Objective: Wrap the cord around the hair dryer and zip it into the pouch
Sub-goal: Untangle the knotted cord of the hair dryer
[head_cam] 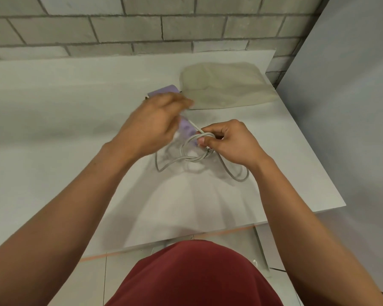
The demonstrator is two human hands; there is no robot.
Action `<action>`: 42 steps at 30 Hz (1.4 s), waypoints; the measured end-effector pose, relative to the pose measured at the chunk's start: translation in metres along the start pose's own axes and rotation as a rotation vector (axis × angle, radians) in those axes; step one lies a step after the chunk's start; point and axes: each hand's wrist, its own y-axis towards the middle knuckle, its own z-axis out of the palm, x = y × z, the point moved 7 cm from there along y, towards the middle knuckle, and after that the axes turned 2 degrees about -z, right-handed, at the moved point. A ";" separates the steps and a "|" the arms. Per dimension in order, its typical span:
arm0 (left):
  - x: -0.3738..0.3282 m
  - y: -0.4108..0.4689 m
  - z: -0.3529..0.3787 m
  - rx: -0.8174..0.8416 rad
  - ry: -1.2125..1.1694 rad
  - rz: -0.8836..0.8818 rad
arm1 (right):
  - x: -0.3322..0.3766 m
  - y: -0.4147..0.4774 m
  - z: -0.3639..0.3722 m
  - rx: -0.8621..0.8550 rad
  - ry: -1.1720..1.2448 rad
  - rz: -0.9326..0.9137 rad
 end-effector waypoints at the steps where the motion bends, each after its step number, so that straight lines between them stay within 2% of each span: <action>1: -0.012 0.001 0.006 0.053 -0.011 0.086 | 0.002 0.000 0.000 -0.009 -0.004 -0.006; 3: -0.025 0.002 0.021 0.191 -0.008 0.165 | 0.004 0.001 -0.002 -0.033 -0.009 -0.014; 5: -0.024 0.002 0.033 0.255 0.033 0.153 | 0.003 0.001 -0.003 -0.046 -0.005 -0.016; 8: -0.019 0.001 0.035 0.193 0.098 0.082 | 0.004 0.000 -0.005 -0.048 0.038 -0.028; 11: -0.013 0.001 0.033 0.157 0.009 0.006 | 0.005 -0.002 -0.007 -0.019 0.143 -0.031; 14: -0.003 0.000 0.031 0.079 -0.074 -0.009 | 0.004 -0.006 -0.003 0.095 0.326 -0.022; 16: 0.003 -0.001 0.030 0.034 -0.135 -0.029 | 0.002 -0.007 -0.003 0.091 0.399 -0.014; 20: 0.003 -0.005 0.029 0.005 -0.339 -0.098 | -0.002 -0.005 -0.007 -0.022 0.364 -0.026; 23: 0.022 -0.008 0.031 0.023 -0.555 -0.250 | -0.009 -0.006 -0.008 -0.027 0.367 -0.003; 26: 0.049 -0.013 0.023 -0.110 -0.679 -0.423 | -0.014 -0.007 -0.006 0.016 0.365 0.017; 34: 0.056 -0.011 0.013 -0.313 -0.779 -0.517 | -0.003 0.000 0.008 0.041 0.468 0.011; 36: 0.057 -0.009 0.011 -0.345 -0.752 -0.528 | -0.003 0.000 0.013 0.073 0.467 0.022; 39: 0.056 -0.009 0.006 -0.298 -0.529 -0.485 | -0.005 0.000 0.013 0.051 0.441 0.037; 42: 0.049 -0.005 0.004 -0.190 -0.278 -0.328 | -0.005 0.000 0.008 0.014 0.427 0.034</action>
